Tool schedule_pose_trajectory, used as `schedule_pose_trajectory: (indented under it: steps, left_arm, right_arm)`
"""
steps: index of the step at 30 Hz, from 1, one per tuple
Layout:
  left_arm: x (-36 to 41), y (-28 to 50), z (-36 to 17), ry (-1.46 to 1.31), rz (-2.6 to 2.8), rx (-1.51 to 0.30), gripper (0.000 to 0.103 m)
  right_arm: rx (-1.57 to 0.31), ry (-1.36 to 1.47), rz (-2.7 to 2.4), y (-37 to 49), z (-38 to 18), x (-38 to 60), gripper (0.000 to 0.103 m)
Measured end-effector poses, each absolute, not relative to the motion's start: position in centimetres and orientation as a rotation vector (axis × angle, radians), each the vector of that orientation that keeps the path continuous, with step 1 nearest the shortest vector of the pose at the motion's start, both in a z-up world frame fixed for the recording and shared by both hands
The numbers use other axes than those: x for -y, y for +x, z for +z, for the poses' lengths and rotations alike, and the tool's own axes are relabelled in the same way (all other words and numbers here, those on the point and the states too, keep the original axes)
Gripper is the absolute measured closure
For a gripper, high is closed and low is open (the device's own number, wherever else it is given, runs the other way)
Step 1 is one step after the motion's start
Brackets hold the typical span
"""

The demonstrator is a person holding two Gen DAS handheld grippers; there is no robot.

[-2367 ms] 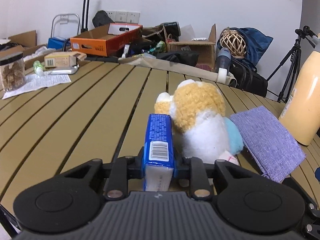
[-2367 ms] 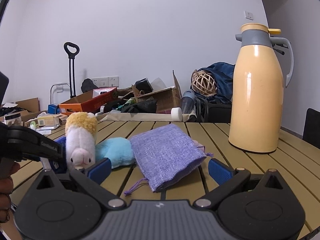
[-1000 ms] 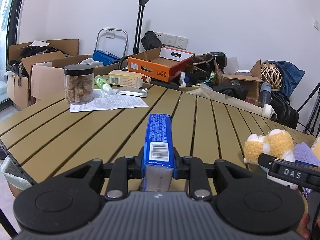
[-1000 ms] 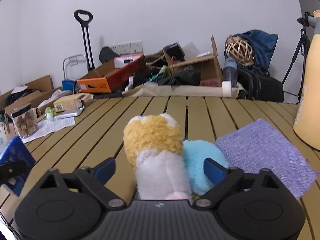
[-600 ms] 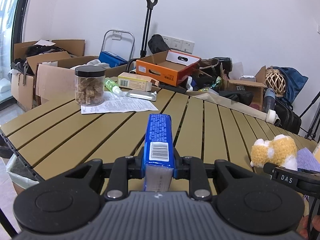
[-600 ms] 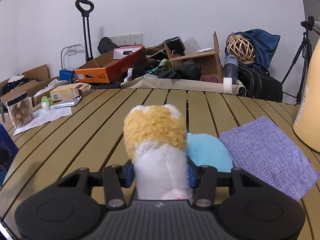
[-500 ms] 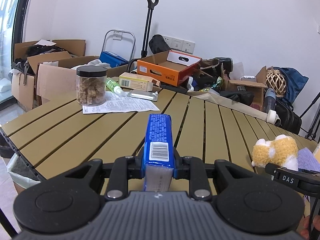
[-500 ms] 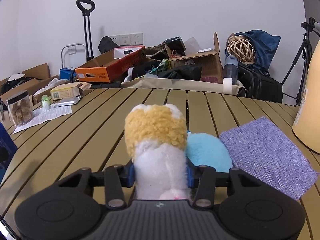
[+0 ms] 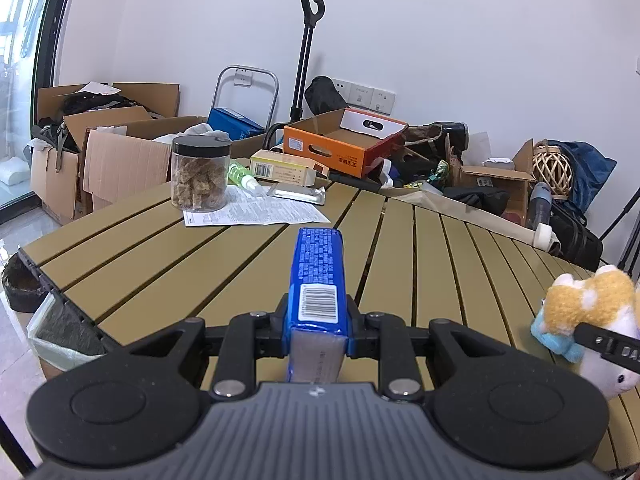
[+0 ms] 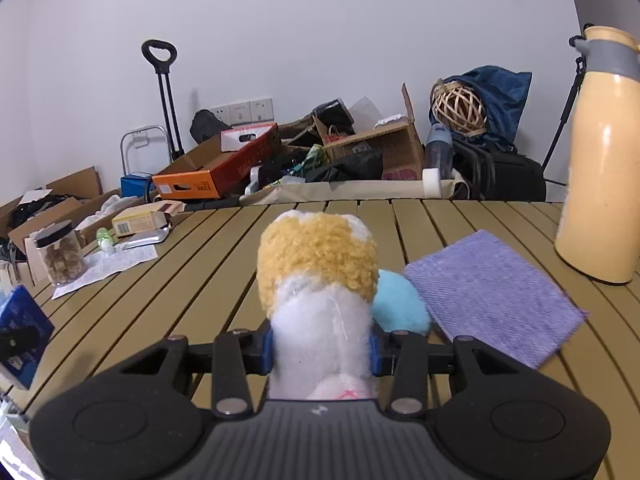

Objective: Collect trash
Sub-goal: 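Grasp the blue box with left tool while right tool grasps the plush toy, then carry the blue box and white-and-yellow plush toy down over the black bin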

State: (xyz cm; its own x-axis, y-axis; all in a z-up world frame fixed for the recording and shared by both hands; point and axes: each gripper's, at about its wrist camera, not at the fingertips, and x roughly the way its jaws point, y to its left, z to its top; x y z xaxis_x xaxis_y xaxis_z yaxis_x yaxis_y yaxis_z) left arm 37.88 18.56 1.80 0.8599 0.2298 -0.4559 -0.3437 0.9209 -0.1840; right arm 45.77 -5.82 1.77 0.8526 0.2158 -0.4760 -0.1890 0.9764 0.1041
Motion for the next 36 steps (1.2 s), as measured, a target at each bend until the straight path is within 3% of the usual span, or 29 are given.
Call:
schedule_pose_trajectory:
  steps: [23,36]
  left_arm:
    - [-11.7,28.5,0.5,-0.232,0.126,-0.457,0.079]
    - [-6.4,22.7,-2.3,-0.126,0.034,-0.503,0.079]
  right_arm:
    - [-0.497,0.004,0.302,31.4,2.6,11.1,0.062]
    - [-0.602,0.045,0.306,25.2,-2.1,15.4,0.062]
